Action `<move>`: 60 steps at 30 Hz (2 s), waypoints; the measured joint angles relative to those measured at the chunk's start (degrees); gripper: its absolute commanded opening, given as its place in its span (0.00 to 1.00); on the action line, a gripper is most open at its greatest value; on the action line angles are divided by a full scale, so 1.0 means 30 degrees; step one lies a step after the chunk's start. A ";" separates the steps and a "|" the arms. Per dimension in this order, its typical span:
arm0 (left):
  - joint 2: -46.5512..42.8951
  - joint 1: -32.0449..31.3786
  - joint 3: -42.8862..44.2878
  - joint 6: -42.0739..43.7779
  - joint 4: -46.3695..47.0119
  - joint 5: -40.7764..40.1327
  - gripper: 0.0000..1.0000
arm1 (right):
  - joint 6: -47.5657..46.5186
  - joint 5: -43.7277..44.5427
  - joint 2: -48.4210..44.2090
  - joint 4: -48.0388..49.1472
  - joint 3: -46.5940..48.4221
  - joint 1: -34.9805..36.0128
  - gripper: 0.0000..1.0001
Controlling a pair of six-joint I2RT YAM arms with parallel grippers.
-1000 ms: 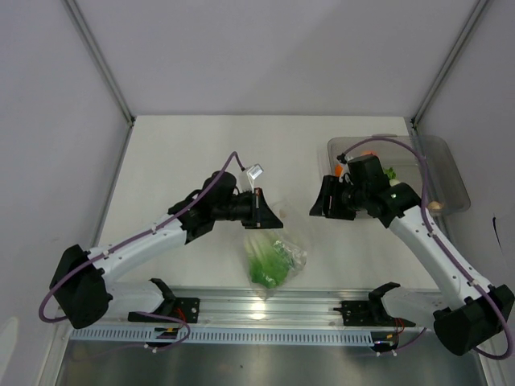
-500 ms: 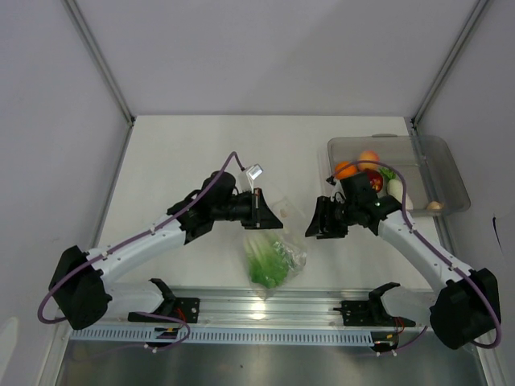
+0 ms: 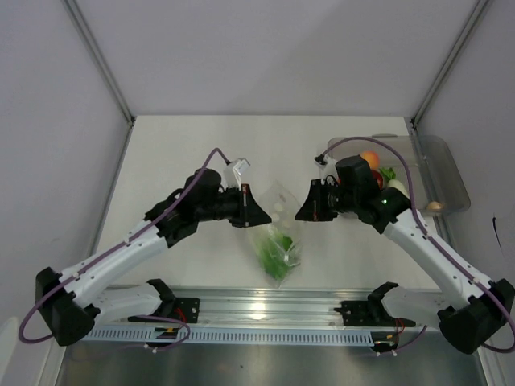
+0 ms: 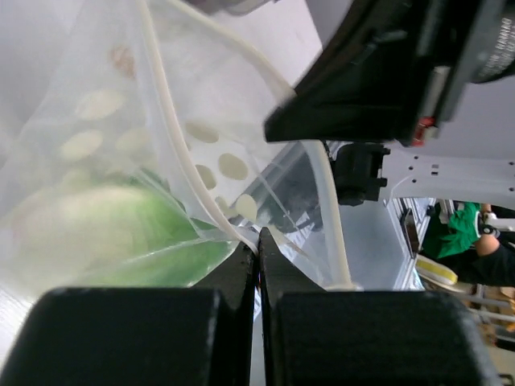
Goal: Place the food in the zip-top bag and seal the zipper
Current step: Pick up the fake vegetable from the bin.
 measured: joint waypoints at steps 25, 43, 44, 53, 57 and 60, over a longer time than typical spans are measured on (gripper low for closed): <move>-0.2084 0.0197 0.1523 0.0678 -0.1268 -0.1122 0.01 | 0.1115 0.2943 -0.0765 -0.1683 0.4044 0.2397 0.00; -0.0393 0.0525 -0.0131 0.0860 -0.1311 -0.0401 0.00 | 0.0204 0.3235 0.1698 -0.2339 0.4167 0.2412 0.56; -0.0393 0.0532 -0.0058 0.0896 -0.1304 -0.0401 0.00 | 0.0109 0.3439 0.1698 -0.2579 0.4743 0.2419 0.58; -0.0393 0.0627 -0.0015 0.1180 -0.1231 -0.0262 0.01 | -0.0692 0.6448 0.0270 -0.4911 0.9056 0.1778 0.99; -0.0386 0.0641 -0.0051 0.1180 -0.0925 -0.0102 0.01 | -0.0765 0.6623 -0.0117 -0.5180 0.9100 -0.1129 0.99; -0.0386 0.0670 -0.0350 0.1166 -0.0423 0.0175 0.01 | -0.0685 0.6499 0.0401 -0.4932 0.8604 -0.3956 0.99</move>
